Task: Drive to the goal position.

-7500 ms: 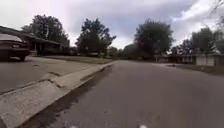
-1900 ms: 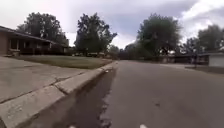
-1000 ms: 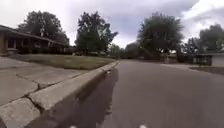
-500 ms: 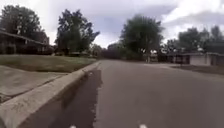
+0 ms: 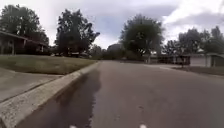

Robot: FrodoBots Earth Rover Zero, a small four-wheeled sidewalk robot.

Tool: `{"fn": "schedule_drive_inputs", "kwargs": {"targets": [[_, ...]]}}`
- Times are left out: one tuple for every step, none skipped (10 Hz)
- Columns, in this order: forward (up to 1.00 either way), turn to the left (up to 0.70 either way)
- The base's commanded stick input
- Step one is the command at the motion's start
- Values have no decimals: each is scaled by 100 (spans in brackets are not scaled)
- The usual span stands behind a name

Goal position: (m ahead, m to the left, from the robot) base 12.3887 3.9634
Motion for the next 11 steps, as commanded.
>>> {"fn": "schedule_drive_inputs", "kwargs": {"targets": [[70, 0], [70, 0], [70, 0], [70, 0], [70, 0], [70, 0], [70, 0], [70, 0], [70, 0], [70, 0], [70, 0]]}}
